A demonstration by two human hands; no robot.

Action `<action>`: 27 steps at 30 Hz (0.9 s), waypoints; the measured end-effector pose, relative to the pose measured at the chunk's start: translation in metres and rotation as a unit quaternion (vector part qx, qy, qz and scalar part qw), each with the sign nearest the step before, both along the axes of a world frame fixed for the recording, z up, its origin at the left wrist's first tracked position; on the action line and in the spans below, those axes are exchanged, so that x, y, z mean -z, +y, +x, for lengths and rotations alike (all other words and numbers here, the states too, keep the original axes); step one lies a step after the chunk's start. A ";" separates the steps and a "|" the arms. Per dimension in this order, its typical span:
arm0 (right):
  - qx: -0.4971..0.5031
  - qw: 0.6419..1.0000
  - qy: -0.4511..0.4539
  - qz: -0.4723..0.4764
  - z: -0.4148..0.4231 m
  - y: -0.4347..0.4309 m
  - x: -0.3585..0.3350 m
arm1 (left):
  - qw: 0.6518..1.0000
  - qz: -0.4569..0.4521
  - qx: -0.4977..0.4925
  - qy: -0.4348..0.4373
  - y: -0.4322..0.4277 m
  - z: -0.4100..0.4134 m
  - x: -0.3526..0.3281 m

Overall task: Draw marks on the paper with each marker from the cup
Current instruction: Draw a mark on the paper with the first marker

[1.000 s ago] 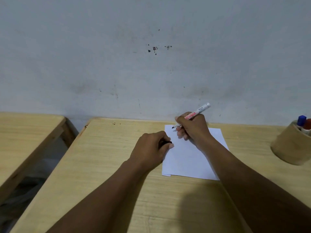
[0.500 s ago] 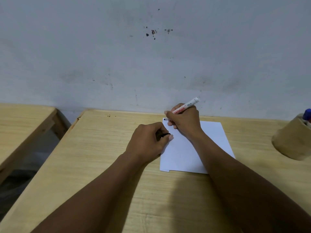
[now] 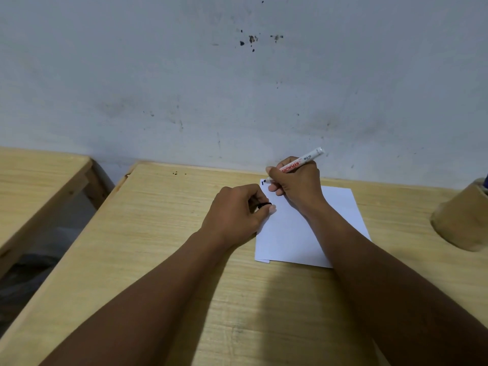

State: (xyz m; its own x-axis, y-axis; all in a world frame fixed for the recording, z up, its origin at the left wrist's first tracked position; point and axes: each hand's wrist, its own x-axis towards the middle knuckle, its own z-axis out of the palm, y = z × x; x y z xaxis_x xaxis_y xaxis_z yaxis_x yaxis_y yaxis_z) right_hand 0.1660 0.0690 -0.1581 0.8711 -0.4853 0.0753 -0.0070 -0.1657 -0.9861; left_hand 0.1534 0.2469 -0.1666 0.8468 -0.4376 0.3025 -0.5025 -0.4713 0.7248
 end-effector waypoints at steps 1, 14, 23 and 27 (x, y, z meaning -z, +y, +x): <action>0.005 1.000 -0.003 0.002 0.000 0.000 0.000 | 1.000 0.001 0.000 -0.001 0.000 0.000 0.001; 0.017 1.000 -0.004 0.012 -0.001 0.001 -0.001 | 1.000 0.007 -0.004 0.002 0.000 0.003 0.001; 0.028 0.970 -0.021 0.239 -0.025 -0.014 -0.057 | 0.988 -0.033 -0.032 0.146 -0.004 0.008 -0.029; -0.066 0.967 -0.019 0.247 -0.055 -0.029 -0.092 | 0.979 -0.109 -0.023 0.172 -0.008 0.010 -0.063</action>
